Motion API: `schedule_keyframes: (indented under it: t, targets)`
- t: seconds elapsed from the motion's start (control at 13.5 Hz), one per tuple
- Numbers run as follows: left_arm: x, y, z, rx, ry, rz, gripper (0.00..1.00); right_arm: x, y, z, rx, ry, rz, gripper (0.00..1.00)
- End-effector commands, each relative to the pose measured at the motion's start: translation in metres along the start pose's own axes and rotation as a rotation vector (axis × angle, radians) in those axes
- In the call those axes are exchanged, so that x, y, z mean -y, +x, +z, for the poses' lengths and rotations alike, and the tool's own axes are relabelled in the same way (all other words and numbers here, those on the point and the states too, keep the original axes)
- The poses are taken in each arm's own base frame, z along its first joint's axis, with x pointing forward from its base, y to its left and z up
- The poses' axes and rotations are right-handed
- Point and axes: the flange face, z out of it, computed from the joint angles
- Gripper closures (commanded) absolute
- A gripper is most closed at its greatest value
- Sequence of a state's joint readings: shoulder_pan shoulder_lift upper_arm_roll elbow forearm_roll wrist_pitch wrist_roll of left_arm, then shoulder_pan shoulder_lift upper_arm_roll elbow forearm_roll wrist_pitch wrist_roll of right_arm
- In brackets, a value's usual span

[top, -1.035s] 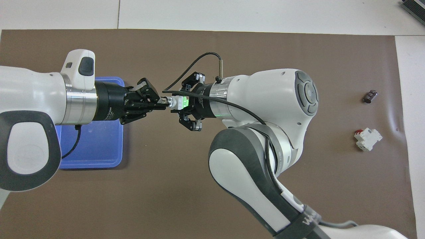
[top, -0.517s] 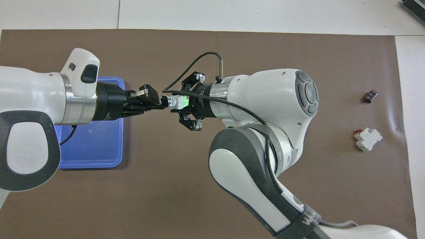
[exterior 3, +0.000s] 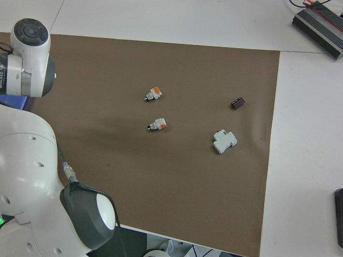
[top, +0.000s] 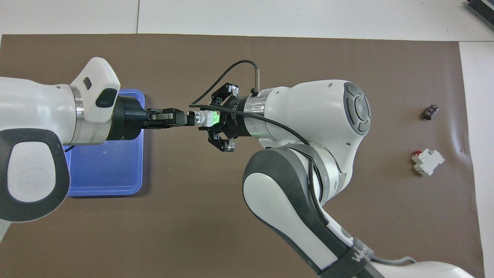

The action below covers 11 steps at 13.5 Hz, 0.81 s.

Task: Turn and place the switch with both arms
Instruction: 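Close the left gripper on the switch end held by the right gripper, then open the right gripper and release the switch to the left gripper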

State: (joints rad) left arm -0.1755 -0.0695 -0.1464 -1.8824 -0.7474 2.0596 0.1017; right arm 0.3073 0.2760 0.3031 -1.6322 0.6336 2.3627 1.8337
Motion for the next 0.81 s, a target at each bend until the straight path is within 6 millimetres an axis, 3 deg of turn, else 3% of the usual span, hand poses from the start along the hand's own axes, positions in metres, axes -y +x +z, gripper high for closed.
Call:
schedule_keyframes:
  t: [0.0, 0.22, 0.74]
  targets:
    - [0.0, -0.007, -0.005, -0.02, -0.003, 0.151, 1.0, -0.002, -0.002, 0.0, 0.005, 0.002, 0.006, 1.0]
    - [-0.007, -0.009, -0.001, -0.012, -0.007, 0.259, 1.0, -0.002, -0.002, 0.0, 0.005, 0.002, 0.006, 1.0]
    - [-0.021, -0.003, 0.0, -0.08, -0.082, 0.297, 1.0, -0.002, -0.002, 0.0, 0.005, 0.002, 0.004, 1.0]
